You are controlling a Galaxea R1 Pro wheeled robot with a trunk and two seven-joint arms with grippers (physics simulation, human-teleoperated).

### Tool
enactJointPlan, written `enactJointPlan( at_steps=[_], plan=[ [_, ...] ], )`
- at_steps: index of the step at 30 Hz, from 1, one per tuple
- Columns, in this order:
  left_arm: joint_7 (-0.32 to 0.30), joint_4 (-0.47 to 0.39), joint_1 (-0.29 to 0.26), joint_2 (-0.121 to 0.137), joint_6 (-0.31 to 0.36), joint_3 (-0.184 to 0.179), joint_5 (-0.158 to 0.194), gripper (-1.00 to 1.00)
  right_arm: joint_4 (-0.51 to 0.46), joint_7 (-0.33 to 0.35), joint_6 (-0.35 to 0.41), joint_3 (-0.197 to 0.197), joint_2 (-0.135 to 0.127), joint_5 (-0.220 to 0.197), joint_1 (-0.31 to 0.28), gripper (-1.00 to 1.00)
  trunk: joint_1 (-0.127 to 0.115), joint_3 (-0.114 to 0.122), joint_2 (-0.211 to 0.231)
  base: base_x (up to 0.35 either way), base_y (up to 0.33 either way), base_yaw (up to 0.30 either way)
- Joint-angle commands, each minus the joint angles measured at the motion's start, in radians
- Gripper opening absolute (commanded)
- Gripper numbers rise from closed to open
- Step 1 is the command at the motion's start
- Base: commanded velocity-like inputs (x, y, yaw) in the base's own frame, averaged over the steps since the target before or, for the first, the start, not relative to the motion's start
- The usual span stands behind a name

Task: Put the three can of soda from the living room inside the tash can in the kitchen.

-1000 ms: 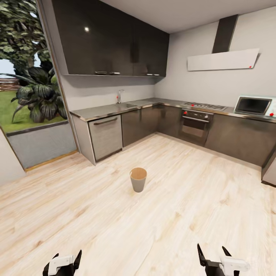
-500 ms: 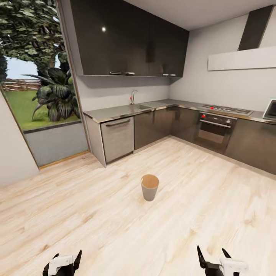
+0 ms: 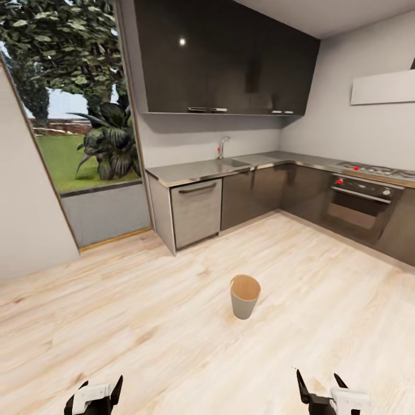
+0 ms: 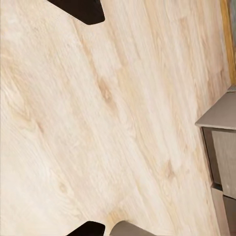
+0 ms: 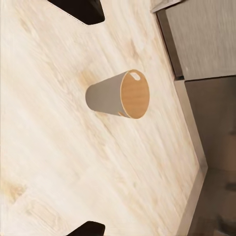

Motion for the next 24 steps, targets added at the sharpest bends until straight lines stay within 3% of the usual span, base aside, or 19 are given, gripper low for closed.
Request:
enactJointPlan(
  at_steps=[1,11,24],
  plan=[
    [0.0,0.0,0.0,0.0,0.0,0.0,0.0,1.0,0.0,0.0,0.0,0.0,0.0,0.0,0.0,1.0,0.0,0.0,0.0,0.315,-0.04,0.185],
    [-0.001,0.001,-0.001,0.0,0.0,0.0,0.0,1.0,0.0,0.0,0.0,0.0,0.0,0.0,0.0,1.0,0.0,0.0,0.0,0.3,-0.105,0.164],
    [-0.001,0.001,0.0,0.0,0.0,0.0,0.0,1.0,0.0,0.0,0.0,0.0,0.0,0.0,0.0,1.0,0.0,0.0,0.0,0.289,-0.141,0.019]
  ],
)
